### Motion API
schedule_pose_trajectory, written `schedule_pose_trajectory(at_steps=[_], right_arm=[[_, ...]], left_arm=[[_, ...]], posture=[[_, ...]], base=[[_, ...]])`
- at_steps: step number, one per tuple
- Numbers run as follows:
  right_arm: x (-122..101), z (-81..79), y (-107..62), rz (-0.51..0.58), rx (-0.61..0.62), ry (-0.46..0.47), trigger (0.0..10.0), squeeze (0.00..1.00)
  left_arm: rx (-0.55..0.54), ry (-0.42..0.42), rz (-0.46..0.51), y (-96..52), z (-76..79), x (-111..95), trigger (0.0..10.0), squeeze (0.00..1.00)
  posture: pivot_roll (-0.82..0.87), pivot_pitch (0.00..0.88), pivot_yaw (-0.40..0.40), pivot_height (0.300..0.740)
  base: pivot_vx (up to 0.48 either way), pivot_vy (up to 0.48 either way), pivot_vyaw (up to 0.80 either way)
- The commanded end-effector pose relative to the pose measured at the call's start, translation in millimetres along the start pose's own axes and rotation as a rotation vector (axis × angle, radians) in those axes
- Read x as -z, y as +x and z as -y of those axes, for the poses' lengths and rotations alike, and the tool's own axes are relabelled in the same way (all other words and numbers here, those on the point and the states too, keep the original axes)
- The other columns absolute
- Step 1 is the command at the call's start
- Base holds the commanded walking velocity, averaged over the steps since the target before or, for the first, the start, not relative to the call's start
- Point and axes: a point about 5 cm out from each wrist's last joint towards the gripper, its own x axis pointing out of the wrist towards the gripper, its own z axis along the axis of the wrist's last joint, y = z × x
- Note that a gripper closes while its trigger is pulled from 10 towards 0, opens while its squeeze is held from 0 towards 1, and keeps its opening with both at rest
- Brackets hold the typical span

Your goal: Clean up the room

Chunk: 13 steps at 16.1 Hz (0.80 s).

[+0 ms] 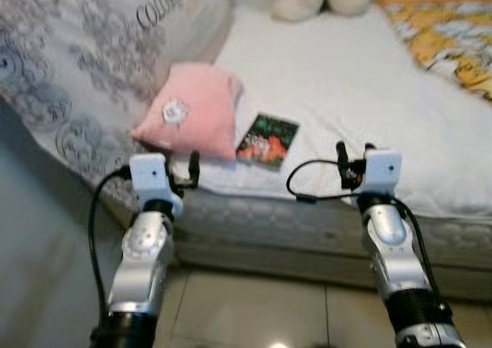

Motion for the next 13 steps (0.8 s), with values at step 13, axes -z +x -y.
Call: schedule_pose_trajectory(at_steps=[13], right_arm=[[5,-8.0,-3.3,-0.048,-0.024,0.13,10.0,0.0]], left_arm=[[0.016,0.042,0.016,-4.4,-13.3,0,10.0,0.0]], posture=[[-0.13,0.0,0.128,0.74]], base=[[0.079,-0.422,-0.1]])
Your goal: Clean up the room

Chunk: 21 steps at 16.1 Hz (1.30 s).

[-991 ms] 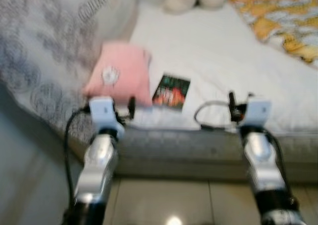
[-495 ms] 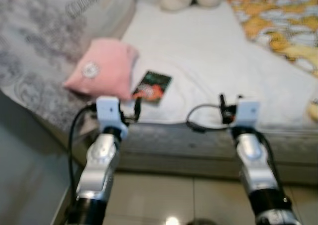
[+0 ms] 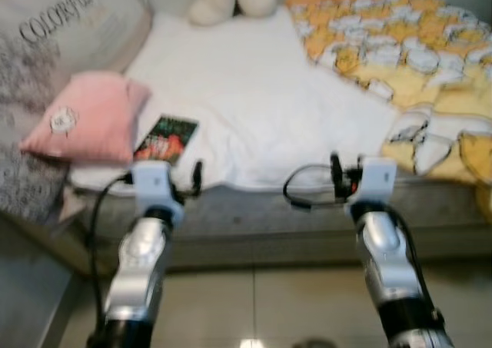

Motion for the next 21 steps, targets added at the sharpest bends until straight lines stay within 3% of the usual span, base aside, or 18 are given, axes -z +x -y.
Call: schedule_pose_trajectory(at_steps=[1,7,21], right_arm=[[-8,2.1,4.3,0.019,-0.011,0.007,10.0,0.0],[-12,-3.1,7.8,0.023,-0.039,0.012,10.0,0.0],[-11,-4.9,7.3,0.016,-0.044,-0.011,10.0,0.0]], left_arm=[[0.003,0.006,0.015,1.4,3.0,-4,10.0,0.0],[0.024,0.009,0.023,12.5,9.1,-8,10.0,0.0],[0.08,0.009,0.038,13.8,15.6,-9,10.0,0.0]], posture=[[-0.13,0.0,0.127,0.74],[-0.15,0.0,0.141,0.74],[-0.15,0.0,0.155,0.74]], base=[[0.262,-0.398,0.0],[0.284,-0.381,0.0],[0.321,-0.353,0.0]])
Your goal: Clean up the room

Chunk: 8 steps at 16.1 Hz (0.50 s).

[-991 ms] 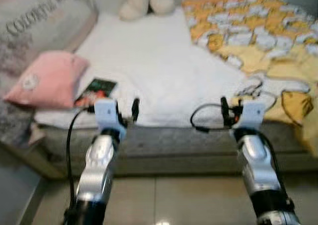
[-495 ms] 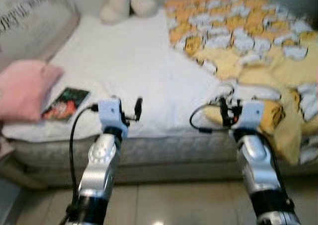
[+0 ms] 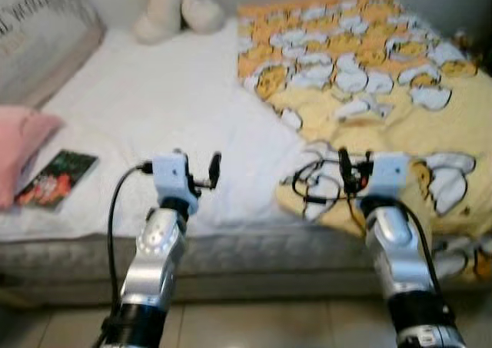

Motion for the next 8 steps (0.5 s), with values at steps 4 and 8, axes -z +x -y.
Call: schedule_pose_trajectory(at_steps=[4,8], right_arm=[[-3.5,-10.1,-0.5,0.016,-0.022,-0.006,10.0,0.0],[-6.4,-2.8,-5.0,0.035,0.008,-0.028,10.0,0.0]], left_arm=[[0.001,0.016,-0.043,-1.8,-6.3,5.7,10.0,0.0],[0.017,0.033,-0.043,0.4,-9.6,4.5,10.0,0.0]], posture=[[-0.16,0.0,0.16,0.74],[-0.17,0.0,0.17,0.74]], base=[[0.073,-0.094,-0.39],[0.0,0.0,-0.75]])
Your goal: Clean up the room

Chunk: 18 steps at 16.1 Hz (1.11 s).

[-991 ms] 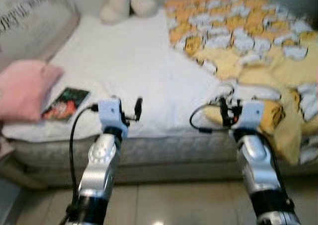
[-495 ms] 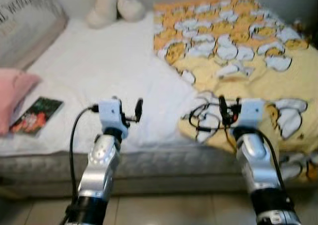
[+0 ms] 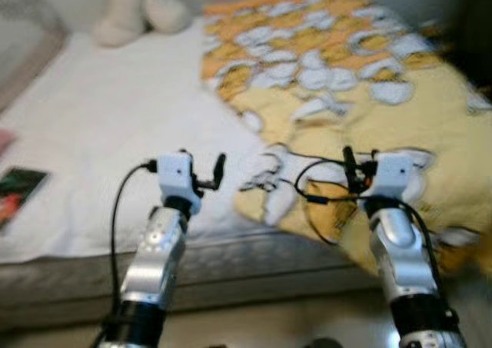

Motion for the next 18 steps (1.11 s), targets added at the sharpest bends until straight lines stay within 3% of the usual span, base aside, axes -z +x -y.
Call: schedule_pose_trajectory(at_steps=[1,9,12,15,16,17,18], right_arm=[[-2,-5.4,-1.6,0.011,-0.012,-0.007,10.0,0.0],[0,-3.9,-9.7,0.009,-0.001,-0.008,10.0,0.0],[1,-3.9,-9.5,0.002,-0.007,-0.012,10.0,0.0],[1,-6.5,-9.1,-0.007,-0.018,-0.005,10.0,0.0],[3,-7.7,-9.8,-0.014,-0.028,0.02,10.0,0.44],[4,-8.5,-10.3,-0.017,-0.034,0.034,10.0,1.0],[7,-8.9,-11.5,-0.039,-0.038,0.07,10.0,1.0]], left_arm=[[-0.004,0.008,-0.012,-0.2,-9.4,1,10.0,0.0],[0.07,0.033,-0.039,6.5,-1.1,2,10.0,0.0],[0.073,0.075,-0.055,8.3,-1.1,4,10.0,0.0],[0.085,0.104,-0.071,9.4,2.7,7,10.0,0.0],[0.083,0.103,-0.079,9.3,2.7,8,10.0,0.0],[0.079,0.105,-0.081,9.3,1.9,9,10.0,0.0],[0.069,0.101,-0.078,9.1,0.6,9,10.0,0.0]], posture=[[-0.17,0.0,0.173,0.74],[-0.2,0.0,0.196,0.74],[-0.2,0.0,0.194,0.74],[-0.2,0.0,0.195,0.74],[-0.2,0.0,0.192,0.74],[-0.2,0.0,0.193,0.74],[-0.2,0.0,0.193,0.74]], base=[[0.0,0.0,-0.74],[0.062,0.449,-0.72],[0.0,0.456,0.0],[0.32,0.0,0.0],[0.0,0.0,0.0],[0.0,0.0,0.0],[0.0,0.0,0.0]])
